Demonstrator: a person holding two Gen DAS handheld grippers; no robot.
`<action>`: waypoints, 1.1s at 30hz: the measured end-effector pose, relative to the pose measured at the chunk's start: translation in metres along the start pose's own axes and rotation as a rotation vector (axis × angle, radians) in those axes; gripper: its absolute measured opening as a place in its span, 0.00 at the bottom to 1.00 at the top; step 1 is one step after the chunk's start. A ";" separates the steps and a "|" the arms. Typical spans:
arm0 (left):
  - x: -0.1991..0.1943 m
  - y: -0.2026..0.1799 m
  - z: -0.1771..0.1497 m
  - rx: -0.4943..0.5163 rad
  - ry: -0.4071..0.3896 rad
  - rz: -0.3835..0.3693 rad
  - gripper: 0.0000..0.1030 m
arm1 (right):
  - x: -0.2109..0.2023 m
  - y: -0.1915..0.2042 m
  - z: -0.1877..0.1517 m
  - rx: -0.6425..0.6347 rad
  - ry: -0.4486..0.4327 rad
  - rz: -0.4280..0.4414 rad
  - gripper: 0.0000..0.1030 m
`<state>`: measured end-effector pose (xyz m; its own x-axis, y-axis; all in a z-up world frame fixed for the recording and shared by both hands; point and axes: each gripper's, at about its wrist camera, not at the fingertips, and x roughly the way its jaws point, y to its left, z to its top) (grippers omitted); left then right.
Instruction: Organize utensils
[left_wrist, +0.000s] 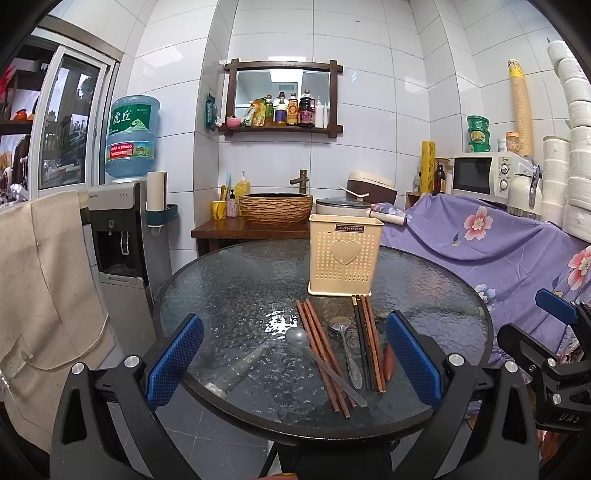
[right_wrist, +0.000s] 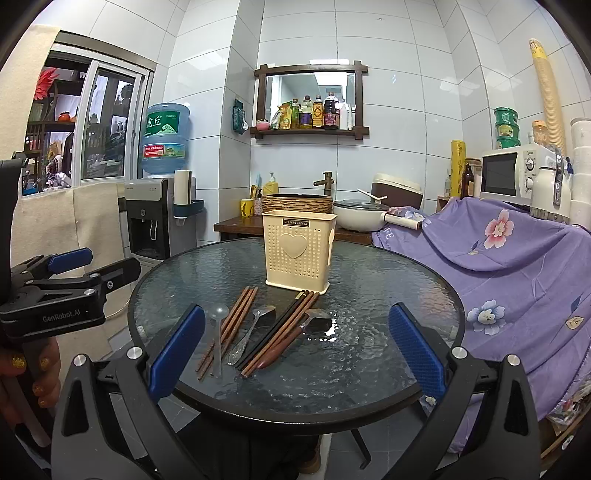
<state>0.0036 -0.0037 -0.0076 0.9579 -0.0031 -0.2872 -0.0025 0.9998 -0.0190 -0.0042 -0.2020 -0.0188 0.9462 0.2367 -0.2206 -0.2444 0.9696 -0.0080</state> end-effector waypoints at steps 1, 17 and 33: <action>0.000 0.000 0.001 0.001 0.000 0.000 0.94 | 0.000 0.000 0.000 0.001 0.000 -0.001 0.95; -0.001 0.001 0.002 -0.003 0.003 -0.002 0.94 | 0.000 0.001 0.000 0.002 0.006 0.003 0.95; -0.002 0.001 0.001 -0.002 0.003 -0.002 0.94 | 0.001 0.002 -0.001 0.005 0.009 0.004 0.95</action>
<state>0.0021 -0.0029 -0.0057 0.9571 -0.0047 -0.2899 -0.0014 0.9998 -0.0210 -0.0040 -0.2003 -0.0198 0.9433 0.2400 -0.2294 -0.2471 0.9690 -0.0022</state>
